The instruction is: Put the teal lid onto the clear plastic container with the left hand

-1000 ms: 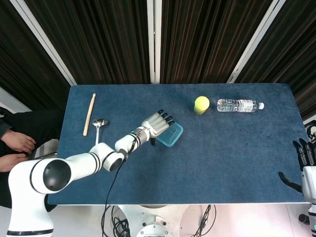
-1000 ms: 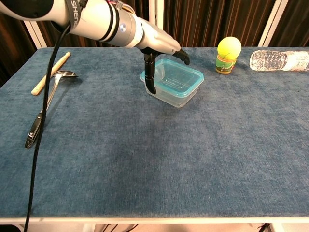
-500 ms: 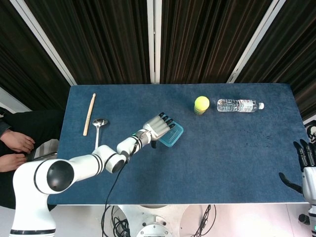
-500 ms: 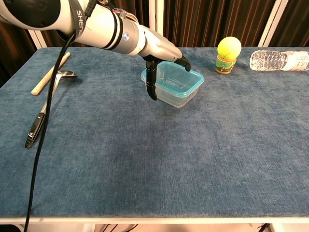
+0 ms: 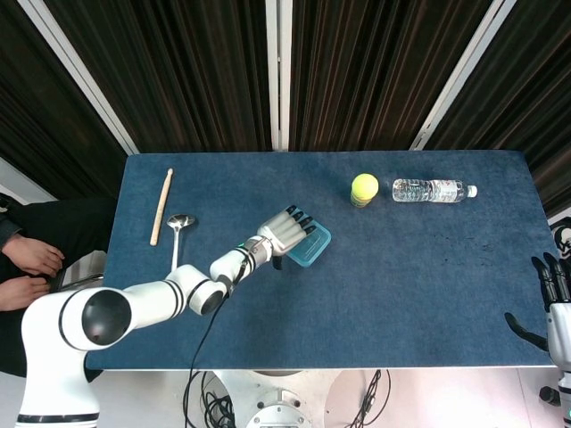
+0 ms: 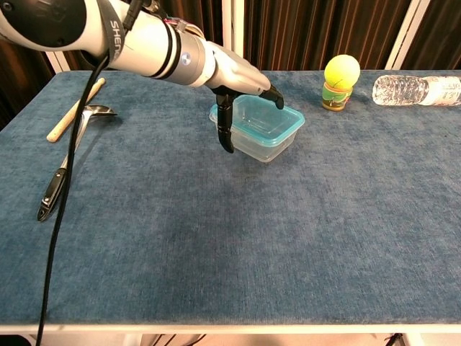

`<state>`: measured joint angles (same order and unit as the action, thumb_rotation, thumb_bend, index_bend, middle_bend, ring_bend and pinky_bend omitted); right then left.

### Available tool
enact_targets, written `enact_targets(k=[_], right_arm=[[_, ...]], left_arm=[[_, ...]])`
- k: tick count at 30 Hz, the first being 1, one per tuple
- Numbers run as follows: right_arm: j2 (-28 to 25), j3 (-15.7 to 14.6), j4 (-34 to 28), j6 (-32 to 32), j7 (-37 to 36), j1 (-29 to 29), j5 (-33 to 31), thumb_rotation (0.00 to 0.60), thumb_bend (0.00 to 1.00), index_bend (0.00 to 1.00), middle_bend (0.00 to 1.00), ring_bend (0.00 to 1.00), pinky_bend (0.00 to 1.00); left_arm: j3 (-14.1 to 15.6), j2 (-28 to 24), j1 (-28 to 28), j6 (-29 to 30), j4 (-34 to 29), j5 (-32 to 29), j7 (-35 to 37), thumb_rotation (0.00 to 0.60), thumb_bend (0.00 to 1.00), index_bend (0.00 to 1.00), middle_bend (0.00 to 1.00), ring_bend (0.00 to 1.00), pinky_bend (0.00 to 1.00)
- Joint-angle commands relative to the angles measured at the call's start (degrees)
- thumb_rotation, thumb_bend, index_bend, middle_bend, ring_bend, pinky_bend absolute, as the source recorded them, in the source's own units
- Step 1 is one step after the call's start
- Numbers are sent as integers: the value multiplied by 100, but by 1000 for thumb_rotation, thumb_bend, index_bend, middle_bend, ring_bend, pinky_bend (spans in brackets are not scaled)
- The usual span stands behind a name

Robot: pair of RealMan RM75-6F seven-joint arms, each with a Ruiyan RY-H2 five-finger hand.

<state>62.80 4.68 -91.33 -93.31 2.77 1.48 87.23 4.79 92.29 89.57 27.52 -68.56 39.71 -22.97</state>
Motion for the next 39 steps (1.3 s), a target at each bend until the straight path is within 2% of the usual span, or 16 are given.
enact_targets(k=[1,5,13,24,33,39], right_arm=[[-11,0,-11,-18,8,5,22,600,113,0,55,0,12],[-15,-2,-24,-14,20,-11,63,600,113,0,55,0,11],[14,-18,-8,-35,17,-13,127,600,113,0,54,0,11],[18,-26,-31,-53,50,-5,157,600,113,0,55,0,12],[20,-20,-34,-47,58,-8,153,600,113,0,55,0,12],[-3,-10,-49,-62,62,-13,173,600,113,0,55,0,12]], left_arm=[[-90,-232,-126,202,-301,81,78,485,4,25,0,0,4],[-106,-529,-305,396,-706,138,138,485,4,25,0,0,6],[108,-750,-632,677,-1205,62,-12,483,0,30,0,0,16],[206,-521,-717,641,-1093,-148,-343,484,0,39,0,0,19],[160,-527,-756,590,-1083,-234,-385,483,0,38,0,0,20],[-59,-792,-958,936,-1503,144,-220,488,0,38,0,0,20]])
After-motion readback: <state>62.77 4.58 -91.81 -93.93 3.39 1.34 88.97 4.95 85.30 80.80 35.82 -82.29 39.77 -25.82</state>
